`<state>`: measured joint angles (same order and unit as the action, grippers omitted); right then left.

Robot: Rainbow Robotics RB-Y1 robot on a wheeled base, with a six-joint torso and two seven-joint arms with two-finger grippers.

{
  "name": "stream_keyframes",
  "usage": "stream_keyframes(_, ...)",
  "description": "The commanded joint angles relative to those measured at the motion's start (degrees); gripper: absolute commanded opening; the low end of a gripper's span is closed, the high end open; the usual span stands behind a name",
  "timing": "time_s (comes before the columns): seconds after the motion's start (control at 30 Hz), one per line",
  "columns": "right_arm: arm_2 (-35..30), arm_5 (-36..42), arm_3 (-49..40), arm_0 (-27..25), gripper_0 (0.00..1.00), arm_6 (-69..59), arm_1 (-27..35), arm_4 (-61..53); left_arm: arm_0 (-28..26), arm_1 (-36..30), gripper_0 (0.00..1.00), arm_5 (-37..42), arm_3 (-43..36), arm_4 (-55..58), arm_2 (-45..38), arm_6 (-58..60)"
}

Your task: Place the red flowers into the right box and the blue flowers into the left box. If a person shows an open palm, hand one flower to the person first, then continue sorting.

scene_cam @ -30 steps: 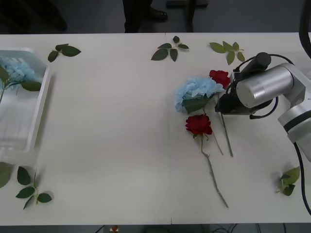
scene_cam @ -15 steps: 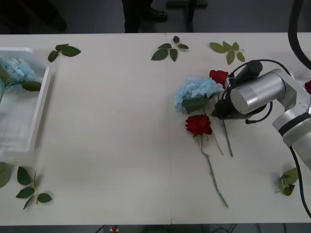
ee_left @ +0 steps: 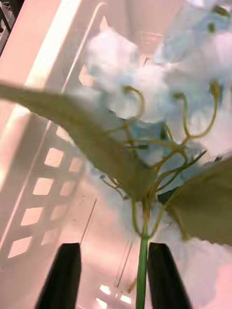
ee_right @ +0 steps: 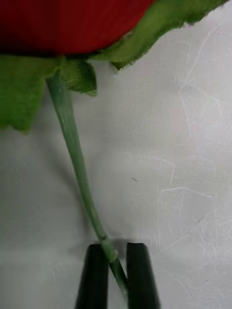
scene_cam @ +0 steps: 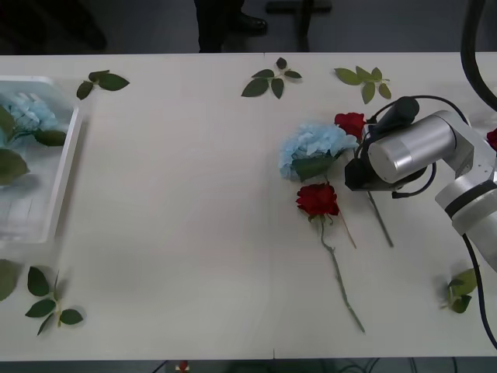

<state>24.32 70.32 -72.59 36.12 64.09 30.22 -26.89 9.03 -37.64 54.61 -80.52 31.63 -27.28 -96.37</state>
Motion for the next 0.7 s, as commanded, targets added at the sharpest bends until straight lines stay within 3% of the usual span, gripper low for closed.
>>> stream_keyframes(0.03, -0.9, -0.1, -0.9, 1.6, 0.00, -1.7, 0.0, 0.2, 0.3, -2.5, 0.60, 2.1, -3.4, 1.1, -0.5, 0.5)
stream_keyframes(0.2, -3.4, 2.7, -4.7, 1.6, 0.00, -0.7, 3.3, -0.6, 0.4, -2.5, 0.67, 12.1, -10.5, 2.2, -2.1, 0.0)
stream_keyframes(0.4, -9.3, 11.1, -12.0, 1.5, 0.00, 1.6, 11.2, -5.4, 0.5, -2.5, 0.71, 27.0, -25.0, 4.3, -3.5, 0.3)
stream_keyframes(0.57, -18.0, 16.9, -12.9, 1.3, 0.00, 8.9, 15.8, -10.2, 1.4, -2.5, 0.74, 31.6, -31.7, 9.9, -2.9, 0.0)
stream_keyframes(0.7, -26.3, 19.5, -12.7, -0.5, 0.00, 16.3, 20.3, -13.3, 1.5, -2.5, 0.77, 30.1, -33.8, 18.4, -0.2, -0.8)
